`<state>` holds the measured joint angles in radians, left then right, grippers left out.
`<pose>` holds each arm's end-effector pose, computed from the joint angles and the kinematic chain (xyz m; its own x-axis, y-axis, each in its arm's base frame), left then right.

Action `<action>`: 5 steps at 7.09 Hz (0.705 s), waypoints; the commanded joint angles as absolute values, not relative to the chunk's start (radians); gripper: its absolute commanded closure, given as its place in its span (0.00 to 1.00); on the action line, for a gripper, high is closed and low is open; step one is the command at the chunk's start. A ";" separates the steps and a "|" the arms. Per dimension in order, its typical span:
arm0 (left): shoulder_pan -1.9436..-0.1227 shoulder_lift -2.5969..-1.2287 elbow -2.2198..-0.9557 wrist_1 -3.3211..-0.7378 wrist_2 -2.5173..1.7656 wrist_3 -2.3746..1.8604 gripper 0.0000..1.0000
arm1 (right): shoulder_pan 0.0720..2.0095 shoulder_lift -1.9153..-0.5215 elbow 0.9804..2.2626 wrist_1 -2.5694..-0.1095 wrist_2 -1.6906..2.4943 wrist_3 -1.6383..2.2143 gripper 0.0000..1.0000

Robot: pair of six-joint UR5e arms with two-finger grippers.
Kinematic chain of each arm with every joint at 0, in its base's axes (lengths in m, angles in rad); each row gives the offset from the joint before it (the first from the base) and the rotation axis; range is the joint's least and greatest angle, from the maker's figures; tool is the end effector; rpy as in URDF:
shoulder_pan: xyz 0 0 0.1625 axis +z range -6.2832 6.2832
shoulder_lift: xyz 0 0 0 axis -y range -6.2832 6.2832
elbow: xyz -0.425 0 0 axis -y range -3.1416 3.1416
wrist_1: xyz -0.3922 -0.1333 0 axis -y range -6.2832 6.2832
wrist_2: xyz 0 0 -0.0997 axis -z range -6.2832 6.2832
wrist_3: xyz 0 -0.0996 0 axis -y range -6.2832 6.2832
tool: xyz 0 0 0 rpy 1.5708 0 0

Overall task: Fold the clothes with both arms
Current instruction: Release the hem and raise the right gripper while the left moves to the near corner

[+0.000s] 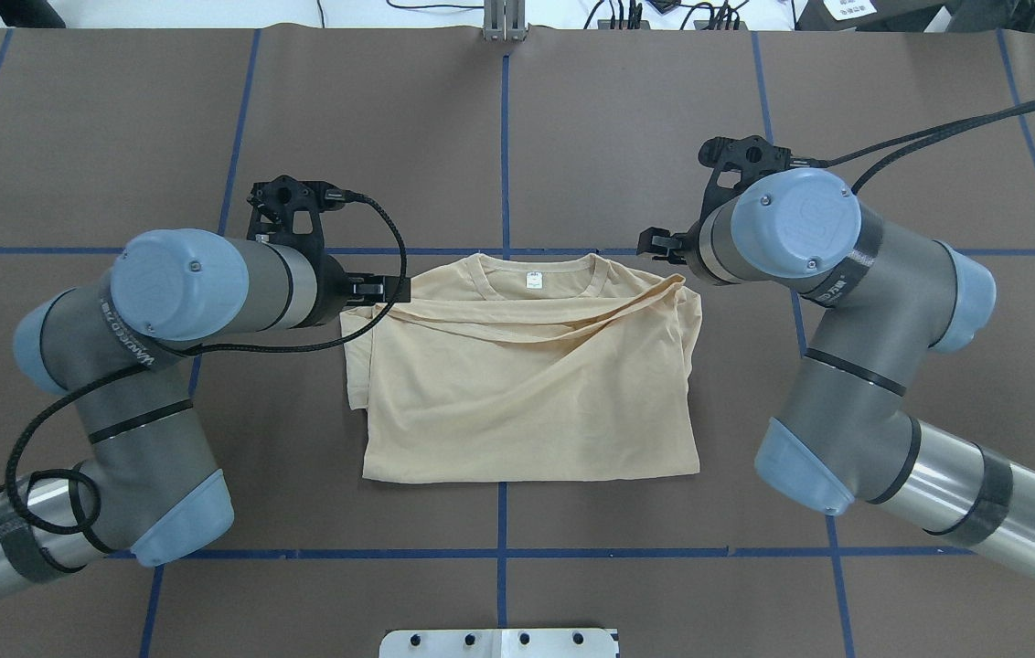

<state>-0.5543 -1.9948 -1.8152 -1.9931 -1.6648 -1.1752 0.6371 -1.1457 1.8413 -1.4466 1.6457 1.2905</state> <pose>0.4591 -0.4300 0.2642 0.5370 0.1188 -0.8352 0.2669 0.9153 0.3018 -0.4211 -0.4682 0.2932 0.6790 0.1593 0.7166 -0.3761 0.9139 0.1532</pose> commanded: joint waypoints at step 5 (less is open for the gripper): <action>-0.278 -1.802 -1.875 -2.177 -1.583 -1.423 0.06 | 0.655 -1.305 2.006 -1.440 1.689 1.197 0.00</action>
